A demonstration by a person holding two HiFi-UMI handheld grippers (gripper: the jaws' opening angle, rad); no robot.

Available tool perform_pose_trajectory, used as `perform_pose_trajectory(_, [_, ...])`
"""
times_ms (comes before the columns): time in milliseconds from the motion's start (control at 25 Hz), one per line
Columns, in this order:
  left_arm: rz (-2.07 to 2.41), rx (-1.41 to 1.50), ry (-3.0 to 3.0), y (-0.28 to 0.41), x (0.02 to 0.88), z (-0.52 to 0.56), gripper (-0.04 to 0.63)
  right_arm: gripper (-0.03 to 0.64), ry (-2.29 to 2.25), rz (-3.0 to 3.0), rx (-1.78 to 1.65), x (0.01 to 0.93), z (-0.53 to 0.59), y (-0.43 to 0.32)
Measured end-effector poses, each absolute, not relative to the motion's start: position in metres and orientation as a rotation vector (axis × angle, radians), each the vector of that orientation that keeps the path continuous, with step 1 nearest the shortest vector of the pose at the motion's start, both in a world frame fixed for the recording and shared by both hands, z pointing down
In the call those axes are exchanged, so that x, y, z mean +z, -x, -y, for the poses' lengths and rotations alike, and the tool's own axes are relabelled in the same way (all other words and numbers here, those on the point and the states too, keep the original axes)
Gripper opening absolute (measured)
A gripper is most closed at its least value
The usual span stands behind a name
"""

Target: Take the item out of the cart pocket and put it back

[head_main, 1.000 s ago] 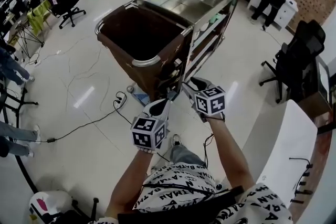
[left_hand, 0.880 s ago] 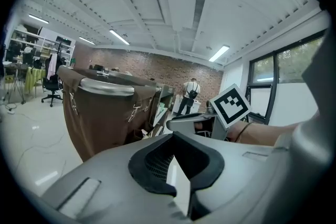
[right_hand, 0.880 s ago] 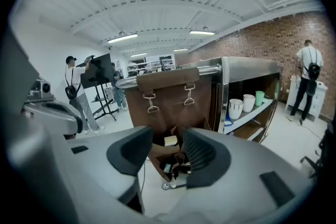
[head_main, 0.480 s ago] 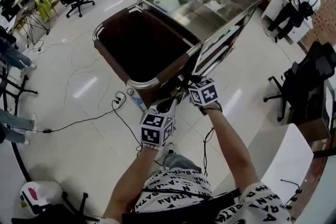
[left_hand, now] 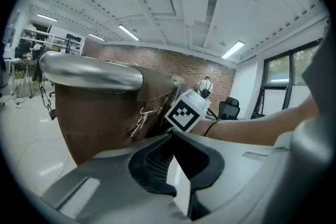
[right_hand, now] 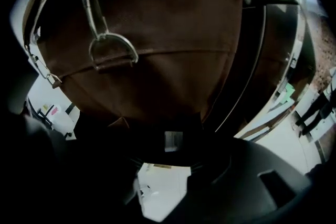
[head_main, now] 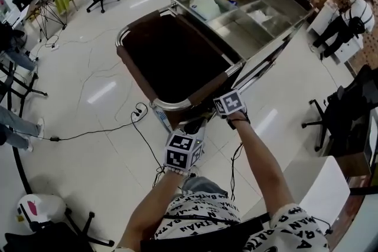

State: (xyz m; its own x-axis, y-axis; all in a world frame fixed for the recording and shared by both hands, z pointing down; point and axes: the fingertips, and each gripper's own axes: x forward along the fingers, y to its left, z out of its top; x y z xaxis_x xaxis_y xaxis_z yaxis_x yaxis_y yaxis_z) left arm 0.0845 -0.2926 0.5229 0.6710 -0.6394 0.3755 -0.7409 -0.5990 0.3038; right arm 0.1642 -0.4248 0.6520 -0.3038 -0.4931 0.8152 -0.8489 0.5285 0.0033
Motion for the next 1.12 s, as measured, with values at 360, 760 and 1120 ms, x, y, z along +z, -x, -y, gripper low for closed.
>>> perform_pose_trajectory(360, [1.063,0.332,-2.439,-0.08,0.53,0.291,0.002,0.204,-1.092,1.843,0.527,0.678,0.433,-0.171])
perform_pose_trajectory(760, [1.057,0.34,-2.421,-0.08,0.537,0.284,0.002,0.16,-0.882,1.957,0.486,0.679,0.415,-0.148])
perform_pose_trajectory(1120, [1.075,0.332,-2.409,-0.078,0.538,0.283,0.003,0.065,-0.918,1.966,0.453,0.676,0.419,-0.15])
